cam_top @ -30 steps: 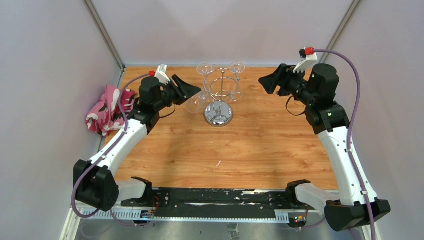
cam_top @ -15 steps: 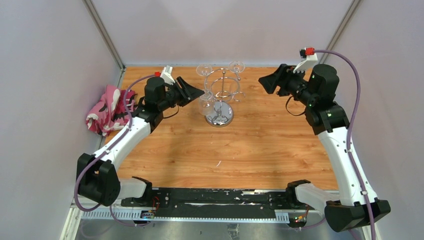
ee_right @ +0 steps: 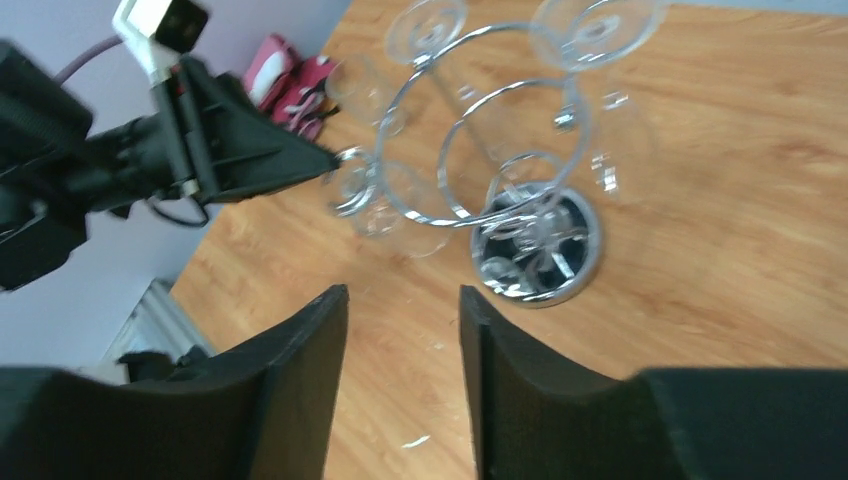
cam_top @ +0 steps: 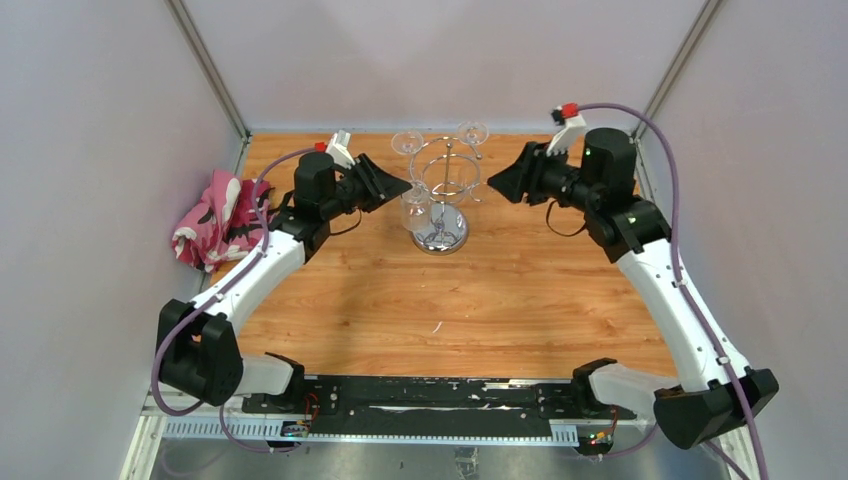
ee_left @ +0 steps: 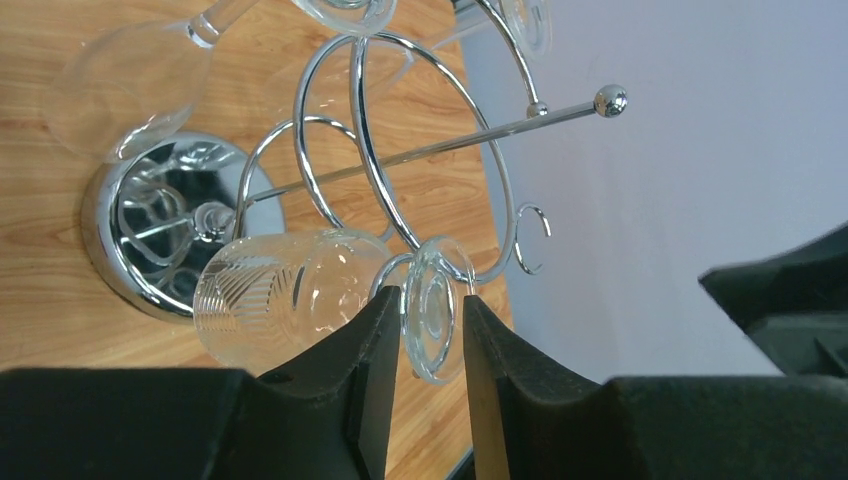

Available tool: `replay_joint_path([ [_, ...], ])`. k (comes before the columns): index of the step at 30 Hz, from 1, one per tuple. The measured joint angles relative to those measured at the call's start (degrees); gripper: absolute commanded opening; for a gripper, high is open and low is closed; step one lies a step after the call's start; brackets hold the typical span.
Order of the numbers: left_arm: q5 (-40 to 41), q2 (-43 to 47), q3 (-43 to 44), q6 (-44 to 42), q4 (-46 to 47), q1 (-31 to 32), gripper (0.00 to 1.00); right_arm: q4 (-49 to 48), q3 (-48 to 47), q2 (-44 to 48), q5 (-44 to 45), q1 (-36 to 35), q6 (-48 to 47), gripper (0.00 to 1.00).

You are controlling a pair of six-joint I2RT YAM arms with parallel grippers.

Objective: Take the wine glass off the wine glass rack

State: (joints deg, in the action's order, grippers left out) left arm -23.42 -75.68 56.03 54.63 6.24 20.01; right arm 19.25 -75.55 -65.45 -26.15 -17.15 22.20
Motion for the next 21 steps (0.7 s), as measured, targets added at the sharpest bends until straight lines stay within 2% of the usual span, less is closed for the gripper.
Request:
replay_joint_path([
  [8, -0.42, -0.68, 0.37, -0.20, 0.09, 0.50, 0.32, 3.32, -3.37, -4.17, 2.93, -16.22, -3.43, 0.10],
  [12, -0.50, -0.68, 0.37, -0.28, 0.09, 0.50, 0.32, 4.44, -3.56, -8.96, 4.79, -19.76, -4.13, 0.04],
  [21, -0.81, -0.70, 0.37, -0.81, 0.09, 0.50, 0.32, 6.58, -5.38, -16.52, 9.27, -21.40, -5.64, 0.01],
])
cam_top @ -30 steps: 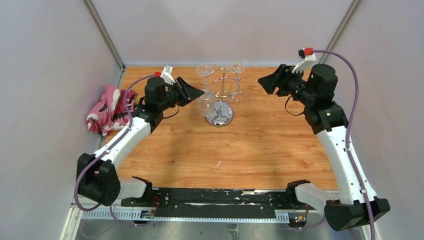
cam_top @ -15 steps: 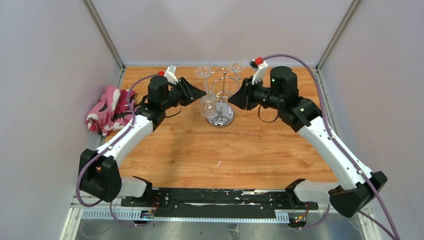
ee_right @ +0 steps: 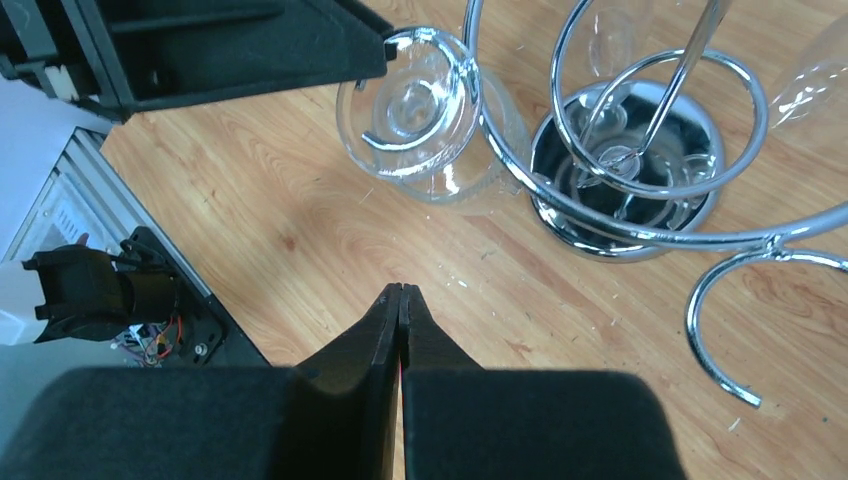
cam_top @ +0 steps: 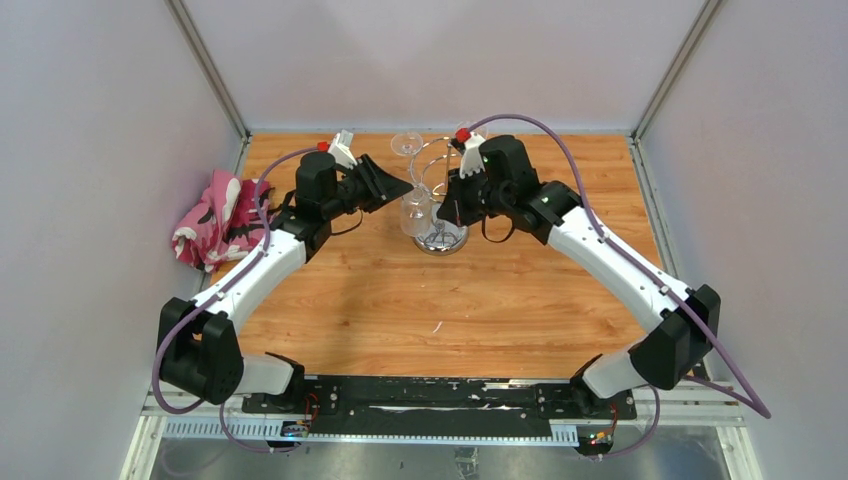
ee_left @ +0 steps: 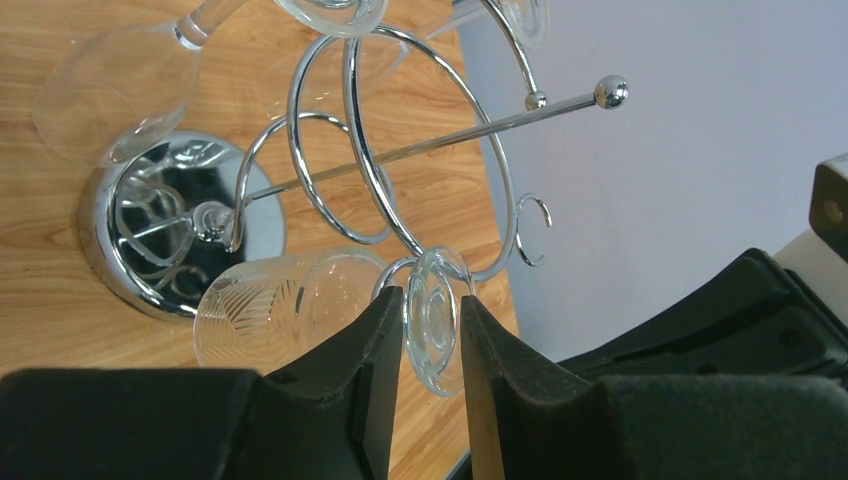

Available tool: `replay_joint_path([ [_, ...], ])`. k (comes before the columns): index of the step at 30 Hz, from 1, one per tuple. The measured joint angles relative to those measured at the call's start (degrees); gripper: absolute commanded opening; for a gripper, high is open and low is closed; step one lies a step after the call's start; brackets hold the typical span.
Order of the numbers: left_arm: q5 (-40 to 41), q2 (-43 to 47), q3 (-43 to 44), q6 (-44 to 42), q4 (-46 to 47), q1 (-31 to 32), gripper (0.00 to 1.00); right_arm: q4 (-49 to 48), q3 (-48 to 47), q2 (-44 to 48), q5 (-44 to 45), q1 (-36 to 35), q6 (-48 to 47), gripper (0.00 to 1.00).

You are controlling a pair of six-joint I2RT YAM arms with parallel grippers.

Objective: Take the wine glass off the wine glass rack

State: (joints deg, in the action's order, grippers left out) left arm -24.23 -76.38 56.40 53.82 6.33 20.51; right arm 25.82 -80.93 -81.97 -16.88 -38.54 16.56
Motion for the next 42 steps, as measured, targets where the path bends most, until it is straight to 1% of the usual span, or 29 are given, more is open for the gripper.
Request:
replay_joint_path([
  [8, -0.20, 0.00, -0.02, -0.28, 0.00, 0.00, 0.31, -0.07, -4.90, -4.42, 0.70, -0.04, -0.59, 0.01],
  [23, -1.09, 0.00, -0.20, -0.55, 0.09, 0.00, 0.31, 0.04, -6.93, -10.27, 0.59, -0.09, -0.70, 0.00],
  [35, -1.09, 0.63, -1.49, -1.27, 1.77, -0.13, 0.31, 4.68, -11.74, -13.16, 0.90, -0.09, -1.31, 0.00],
  [42, -2.49, 1.22, -1.75, -1.60, 1.55, -0.17, 0.31, 6.43, -13.55, -13.88, 2.08, -0.07, -2.19, 0.00],
])
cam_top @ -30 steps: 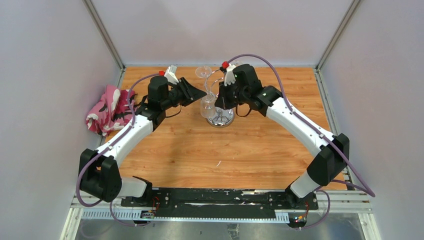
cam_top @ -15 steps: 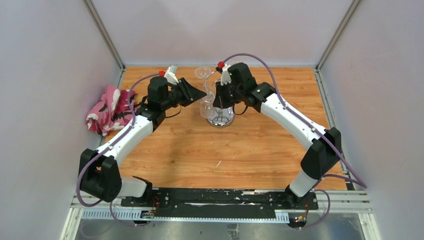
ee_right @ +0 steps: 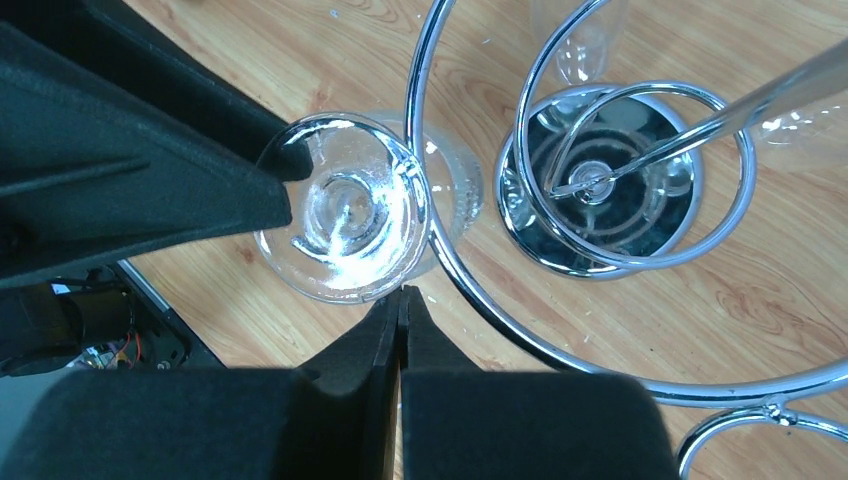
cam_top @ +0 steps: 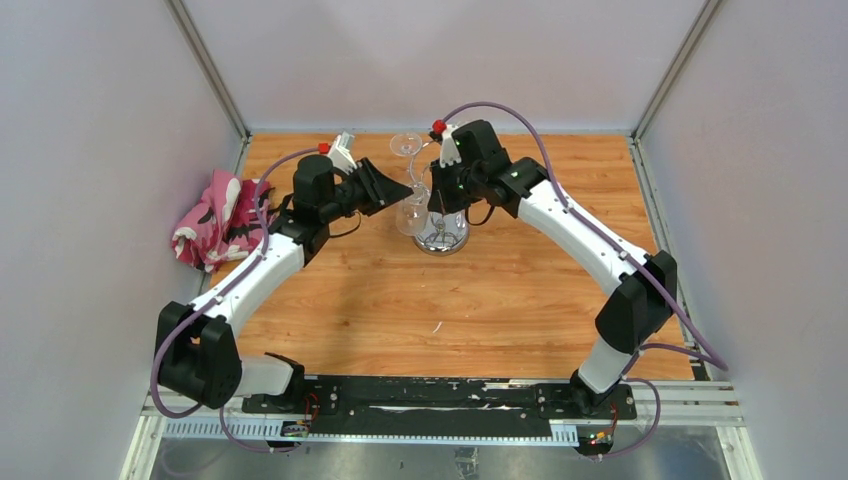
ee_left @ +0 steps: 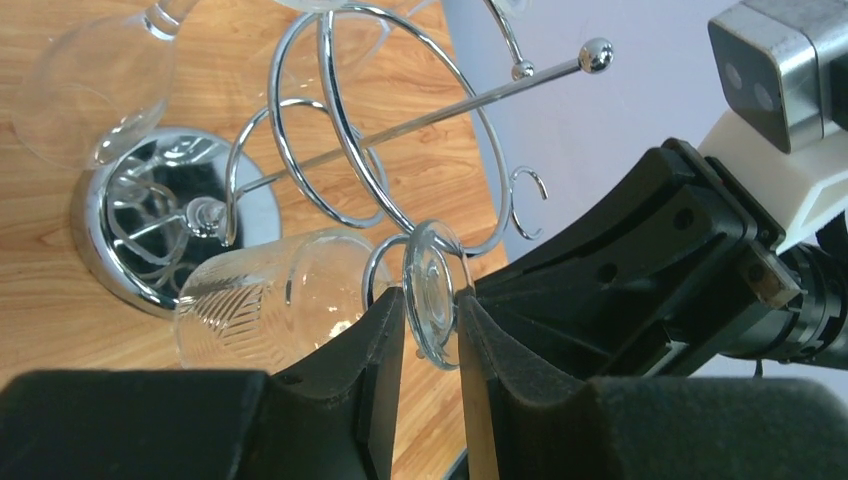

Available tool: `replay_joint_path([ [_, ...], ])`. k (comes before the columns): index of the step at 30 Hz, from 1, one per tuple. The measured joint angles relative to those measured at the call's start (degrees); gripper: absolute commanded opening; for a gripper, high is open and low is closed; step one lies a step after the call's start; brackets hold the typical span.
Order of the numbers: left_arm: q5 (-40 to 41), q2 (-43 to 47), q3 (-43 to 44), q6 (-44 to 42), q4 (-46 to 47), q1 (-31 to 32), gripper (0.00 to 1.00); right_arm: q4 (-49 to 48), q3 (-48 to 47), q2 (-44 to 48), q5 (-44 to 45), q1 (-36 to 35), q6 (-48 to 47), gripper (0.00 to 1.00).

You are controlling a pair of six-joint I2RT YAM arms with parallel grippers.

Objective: Take the wine glass off the wine glass rack

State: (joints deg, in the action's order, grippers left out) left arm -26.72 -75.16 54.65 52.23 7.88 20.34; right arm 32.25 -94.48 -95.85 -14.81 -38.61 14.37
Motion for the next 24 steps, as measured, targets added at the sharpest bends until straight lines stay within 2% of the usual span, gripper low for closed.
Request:
replay_joint_path([
  [14, -6.12, -1.20, -0.48, -1.20, -0.76, 0.61, 0.29, -0.59, -2.69, -1.97, -0.26, -0.02, -0.31, 0.00],
  [24, -3.63, 0.28, -0.76, -1.68, -2.49, 0.92, 0.29, -1.44, -2.69, -1.97, -1.16, -0.02, -0.31, 0.00],
])
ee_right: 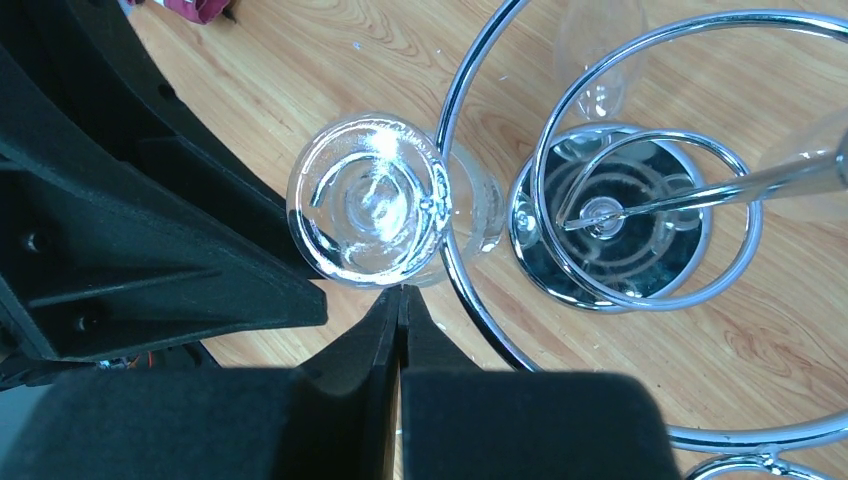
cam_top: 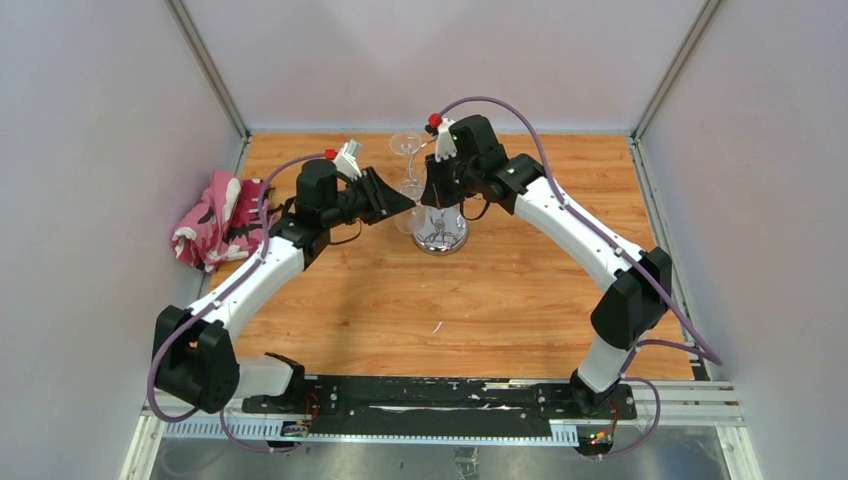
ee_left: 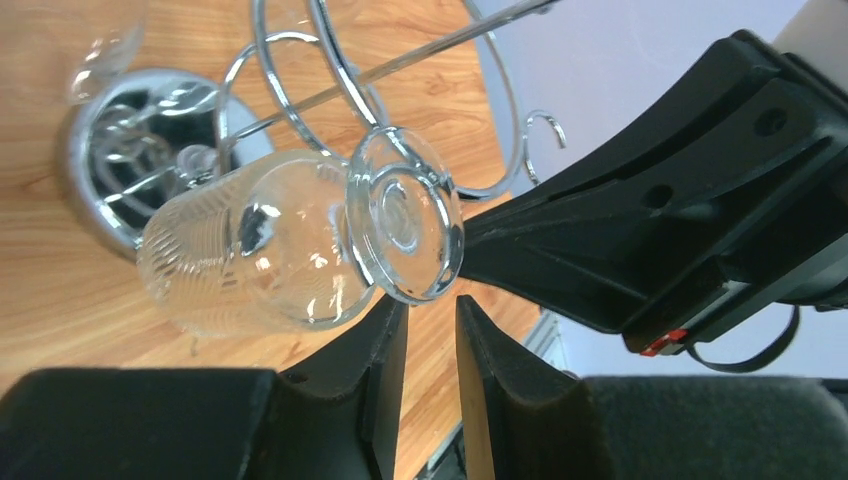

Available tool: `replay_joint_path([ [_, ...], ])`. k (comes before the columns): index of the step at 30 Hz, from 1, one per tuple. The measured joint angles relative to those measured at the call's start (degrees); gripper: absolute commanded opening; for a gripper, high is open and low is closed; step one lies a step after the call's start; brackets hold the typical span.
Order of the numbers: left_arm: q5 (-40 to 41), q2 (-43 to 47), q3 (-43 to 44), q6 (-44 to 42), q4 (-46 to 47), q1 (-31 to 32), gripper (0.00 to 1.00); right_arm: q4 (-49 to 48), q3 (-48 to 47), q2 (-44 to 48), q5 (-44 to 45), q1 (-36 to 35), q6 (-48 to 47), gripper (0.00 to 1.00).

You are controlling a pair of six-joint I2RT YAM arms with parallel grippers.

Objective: Take the wine glass off the wine glass rack

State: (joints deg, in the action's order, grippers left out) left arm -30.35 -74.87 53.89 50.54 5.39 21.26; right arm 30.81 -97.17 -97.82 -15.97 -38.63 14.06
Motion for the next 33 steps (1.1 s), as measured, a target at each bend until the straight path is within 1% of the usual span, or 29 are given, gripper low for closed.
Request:
replay_joint_path([
  [6, 8.37, 6.14, 0.02, -3.41, -8.24, 0.28, 0.32, -0.76, 0.02, 0.00, -0.39, 0.00, 0.00, 0.00],
  [9, 12.68, 9.84, 0.15, -4.98, -9.79, 0.26, 0.33, -1.14, 0.09, 0.02, -0.55, 0.00, 0.00, 0.00],
  [12, 15.21, 11.04, 0.33, -5.86, -9.84, 0.26, 0.34, -1.25, 0.11, 0.02, -0.61, 0.00, 0.00, 0.00],
  [21, 17.51, 7.23, 0.35, -6.91, -11.63, 0.26, 0.37, -1.27, 0.11, 0.02, -0.59, 0.00, 0.00, 0.00],
  [33, 16.44, 5.01, 0.98, -7.13, -9.44, 0.26, 0.37, -1.29, 0.11, 0.00, -0.59, 0.00, -0.02, 0.00],
])
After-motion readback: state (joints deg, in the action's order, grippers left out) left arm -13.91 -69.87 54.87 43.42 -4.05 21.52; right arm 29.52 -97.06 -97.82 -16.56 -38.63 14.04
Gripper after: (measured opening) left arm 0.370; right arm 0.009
